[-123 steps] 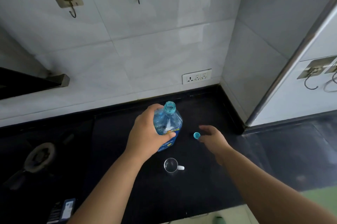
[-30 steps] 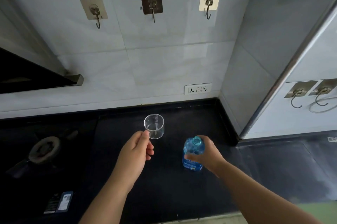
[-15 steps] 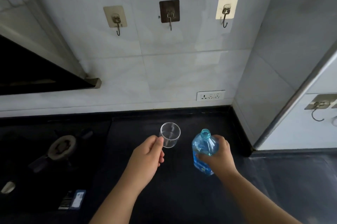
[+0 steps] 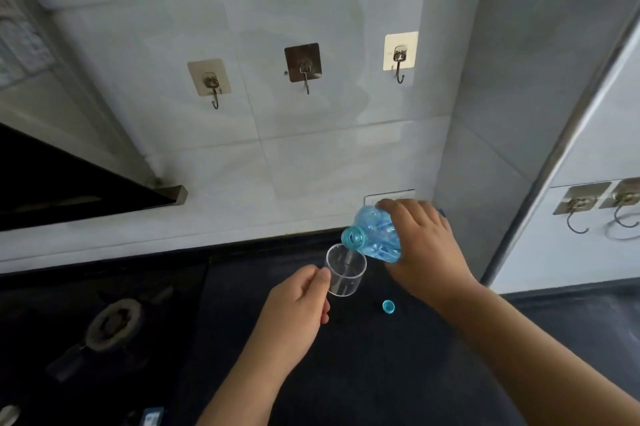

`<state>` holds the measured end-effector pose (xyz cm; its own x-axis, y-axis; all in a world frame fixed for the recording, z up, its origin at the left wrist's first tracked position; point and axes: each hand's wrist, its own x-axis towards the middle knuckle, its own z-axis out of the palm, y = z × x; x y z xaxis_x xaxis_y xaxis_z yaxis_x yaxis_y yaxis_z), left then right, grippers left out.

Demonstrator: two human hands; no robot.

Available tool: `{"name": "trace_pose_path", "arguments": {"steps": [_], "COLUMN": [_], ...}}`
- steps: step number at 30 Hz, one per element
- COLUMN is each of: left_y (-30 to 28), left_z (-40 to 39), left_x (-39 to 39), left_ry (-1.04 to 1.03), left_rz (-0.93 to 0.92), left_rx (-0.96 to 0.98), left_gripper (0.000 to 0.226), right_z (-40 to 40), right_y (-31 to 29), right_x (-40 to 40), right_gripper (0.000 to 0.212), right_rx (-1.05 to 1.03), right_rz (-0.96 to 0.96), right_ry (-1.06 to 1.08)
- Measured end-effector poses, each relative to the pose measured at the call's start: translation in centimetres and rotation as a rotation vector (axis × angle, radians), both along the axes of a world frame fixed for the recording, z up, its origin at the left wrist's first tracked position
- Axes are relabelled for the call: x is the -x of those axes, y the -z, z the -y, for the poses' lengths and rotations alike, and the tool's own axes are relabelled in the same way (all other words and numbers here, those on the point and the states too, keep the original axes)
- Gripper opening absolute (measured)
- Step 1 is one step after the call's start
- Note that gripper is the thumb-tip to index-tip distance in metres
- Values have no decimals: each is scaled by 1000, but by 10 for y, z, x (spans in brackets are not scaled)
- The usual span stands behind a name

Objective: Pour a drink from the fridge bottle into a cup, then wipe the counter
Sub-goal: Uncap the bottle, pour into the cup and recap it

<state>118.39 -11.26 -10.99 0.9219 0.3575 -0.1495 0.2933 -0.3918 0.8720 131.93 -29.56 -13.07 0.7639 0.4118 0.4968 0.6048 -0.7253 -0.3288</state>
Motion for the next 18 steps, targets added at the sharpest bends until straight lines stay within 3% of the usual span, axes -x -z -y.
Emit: {"name": "trace_pose_path", "arguments": {"steps": [9,18], "left_y": [-11,-12], "left_z": [1,-2], "left_x": [4,8], "left_ry": [-33,-29], "left_rz": [8,-5], "left_rx": [33,4], "left_gripper": [45,45], "right_z": [2,1], "right_y": [-13,-19], "right_x": [-5,-2], "right_gripper": [77,72], "right_rx": [96,142], "right_rz": [251,307], "right_ry": [-6,-9]}}
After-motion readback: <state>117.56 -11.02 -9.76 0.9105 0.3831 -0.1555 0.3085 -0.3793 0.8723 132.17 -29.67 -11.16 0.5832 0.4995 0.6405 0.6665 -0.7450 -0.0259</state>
